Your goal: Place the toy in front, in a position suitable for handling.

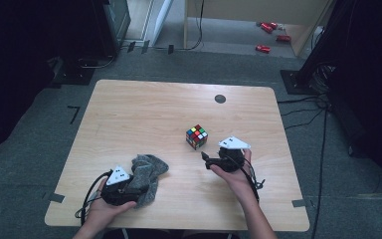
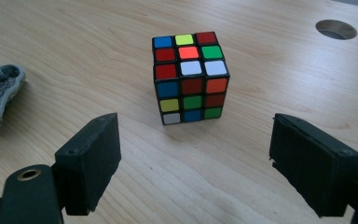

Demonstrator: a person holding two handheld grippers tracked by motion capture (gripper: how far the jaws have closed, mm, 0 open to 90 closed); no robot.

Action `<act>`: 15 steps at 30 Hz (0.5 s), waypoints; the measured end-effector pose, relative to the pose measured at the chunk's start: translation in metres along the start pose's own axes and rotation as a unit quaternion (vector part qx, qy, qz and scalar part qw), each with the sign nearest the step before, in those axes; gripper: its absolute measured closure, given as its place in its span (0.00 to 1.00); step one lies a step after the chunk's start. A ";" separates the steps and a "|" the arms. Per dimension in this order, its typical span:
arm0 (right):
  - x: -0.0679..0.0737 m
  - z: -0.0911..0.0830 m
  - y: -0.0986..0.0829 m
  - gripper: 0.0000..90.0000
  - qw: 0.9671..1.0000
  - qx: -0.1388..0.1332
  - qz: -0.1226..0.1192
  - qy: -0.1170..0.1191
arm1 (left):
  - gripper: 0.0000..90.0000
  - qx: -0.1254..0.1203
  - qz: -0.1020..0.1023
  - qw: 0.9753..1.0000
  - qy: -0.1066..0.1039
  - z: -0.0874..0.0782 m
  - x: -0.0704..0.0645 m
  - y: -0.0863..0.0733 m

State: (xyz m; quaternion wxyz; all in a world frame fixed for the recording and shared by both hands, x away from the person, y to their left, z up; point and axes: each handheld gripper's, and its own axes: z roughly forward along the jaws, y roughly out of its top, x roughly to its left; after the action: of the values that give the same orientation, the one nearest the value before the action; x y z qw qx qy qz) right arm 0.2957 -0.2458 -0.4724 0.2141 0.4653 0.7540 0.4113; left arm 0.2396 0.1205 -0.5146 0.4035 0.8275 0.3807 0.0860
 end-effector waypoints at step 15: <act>-0.001 0.036 0.003 0.15 0.999 -0.009 0.026 0.016 | 0.46 0.000 -0.002 1.000 -0.001 0.000 0.000 0.000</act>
State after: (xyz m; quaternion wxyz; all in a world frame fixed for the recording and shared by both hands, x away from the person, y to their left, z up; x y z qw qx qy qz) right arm 0.3233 -0.2310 -0.4904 0.1949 0.4764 0.7412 0.4308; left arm 0.2396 0.1211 -0.5147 0.4045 0.8269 0.3815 0.0842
